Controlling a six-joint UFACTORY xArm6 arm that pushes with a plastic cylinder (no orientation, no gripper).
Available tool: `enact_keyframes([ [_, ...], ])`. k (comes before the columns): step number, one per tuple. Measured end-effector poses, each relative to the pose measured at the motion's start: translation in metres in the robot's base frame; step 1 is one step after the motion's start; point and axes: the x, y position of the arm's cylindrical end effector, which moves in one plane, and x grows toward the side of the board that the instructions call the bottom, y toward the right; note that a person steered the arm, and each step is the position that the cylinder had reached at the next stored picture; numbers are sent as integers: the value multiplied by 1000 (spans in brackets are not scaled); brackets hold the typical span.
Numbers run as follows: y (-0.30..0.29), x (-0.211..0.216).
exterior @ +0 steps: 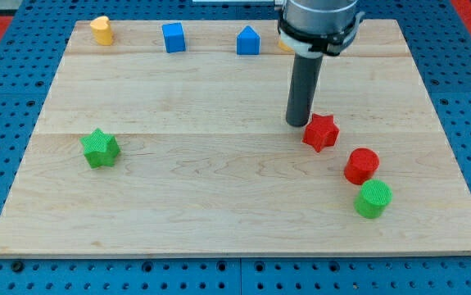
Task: Push the yellow hexagon slightly towards the bottom
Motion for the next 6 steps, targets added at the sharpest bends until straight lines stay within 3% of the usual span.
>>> enact_keyframes([
  [1,52,-58],
  [3,44,-192],
  [5,-61,-197],
  [6,-40,-196],
])
